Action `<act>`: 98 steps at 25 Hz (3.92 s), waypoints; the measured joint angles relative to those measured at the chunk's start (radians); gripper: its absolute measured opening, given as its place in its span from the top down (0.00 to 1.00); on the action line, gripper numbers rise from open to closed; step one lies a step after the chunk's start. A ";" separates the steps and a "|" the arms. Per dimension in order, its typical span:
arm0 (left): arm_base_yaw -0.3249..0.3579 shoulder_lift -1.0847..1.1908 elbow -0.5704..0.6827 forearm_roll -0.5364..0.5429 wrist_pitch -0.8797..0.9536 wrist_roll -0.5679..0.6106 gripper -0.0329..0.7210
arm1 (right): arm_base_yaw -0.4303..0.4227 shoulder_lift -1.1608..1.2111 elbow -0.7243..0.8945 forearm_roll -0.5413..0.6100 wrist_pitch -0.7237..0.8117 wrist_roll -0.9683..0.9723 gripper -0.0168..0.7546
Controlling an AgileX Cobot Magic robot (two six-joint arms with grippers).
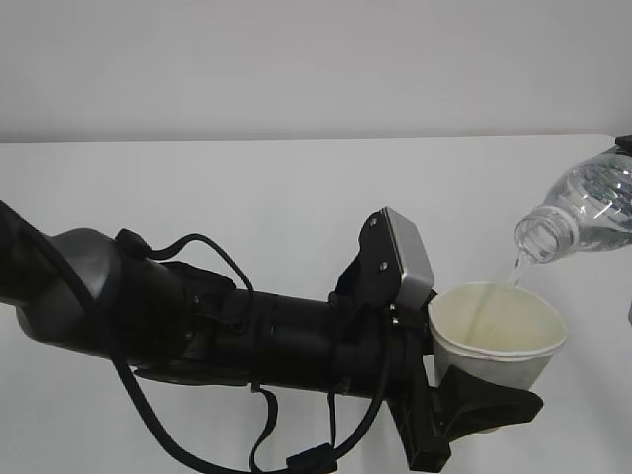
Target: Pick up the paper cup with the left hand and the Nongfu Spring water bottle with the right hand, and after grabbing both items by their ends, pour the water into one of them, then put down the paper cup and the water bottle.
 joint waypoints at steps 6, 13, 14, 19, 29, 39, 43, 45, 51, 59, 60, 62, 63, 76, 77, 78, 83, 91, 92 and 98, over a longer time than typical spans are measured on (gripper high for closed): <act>0.000 0.000 0.000 0.000 0.000 0.000 0.35 | 0.000 0.000 0.000 0.000 -0.004 0.000 0.43; 0.000 0.000 0.000 -0.001 0.000 0.000 0.35 | 0.000 0.000 0.000 0.000 -0.004 0.000 0.43; 0.000 0.000 0.000 -0.002 0.000 0.000 0.35 | 0.000 0.000 0.000 0.000 -0.004 0.000 0.43; 0.000 0.000 0.000 -0.005 0.000 0.000 0.35 | 0.000 0.000 0.000 0.000 -0.004 0.000 0.43; 0.000 0.000 0.000 -0.034 0.000 0.000 0.35 | 0.000 0.000 0.000 0.000 -0.006 -0.002 0.43; 0.000 0.000 0.000 -0.035 0.000 0.000 0.35 | 0.000 0.000 0.000 -0.007 -0.007 -0.021 0.43; 0.000 0.000 0.000 -0.035 0.000 0.000 0.35 | 0.000 0.000 0.000 -0.009 -0.010 -0.030 0.43; 0.000 0.000 0.000 -0.036 0.000 0.000 0.35 | 0.000 0.000 0.000 -0.009 -0.011 -0.030 0.43; 0.000 0.000 0.000 -0.036 0.000 0.000 0.35 | 0.000 0.000 0.000 -0.009 -0.011 -0.030 0.43; 0.000 0.000 0.000 -0.036 0.000 0.000 0.35 | 0.000 0.000 -0.001 -0.009 -0.011 -0.031 0.43; 0.000 0.000 0.000 -0.038 0.000 0.000 0.35 | 0.000 0.000 -0.001 -0.009 -0.011 -0.032 0.43; 0.000 0.000 0.000 -0.038 0.000 0.000 0.35 | 0.000 0.000 -0.001 -0.009 -0.011 -0.032 0.43; 0.000 0.000 0.000 -0.038 0.000 0.000 0.35 | 0.000 0.000 -0.001 -0.007 -0.011 -0.032 0.43; 0.000 0.000 0.000 -0.038 0.004 0.000 0.35 | 0.000 0.000 -0.002 -0.001 -0.011 -0.032 0.43; 0.000 0.000 0.000 -0.038 0.006 0.000 0.35 | 0.000 0.000 -0.002 -0.001 -0.011 -0.032 0.43; 0.000 0.000 0.000 -0.038 0.006 0.000 0.35 | 0.000 0.000 -0.002 -0.001 -0.011 -0.032 0.43; 0.000 0.000 0.000 -0.038 0.007 0.000 0.35 | 0.000 0.000 -0.002 -0.001 -0.011 -0.032 0.43; 0.000 0.000 0.000 -0.038 0.008 0.000 0.35 | 0.000 0.000 -0.002 -0.001 -0.013 -0.032 0.43; 0.000 0.000 0.000 -0.038 0.008 0.000 0.35 | 0.000 0.000 -0.002 -0.001 -0.013 -0.032 0.43; 0.000 0.000 0.000 -0.038 0.010 0.000 0.35 | 0.000 0.000 -0.002 -0.001 -0.013 -0.032 0.43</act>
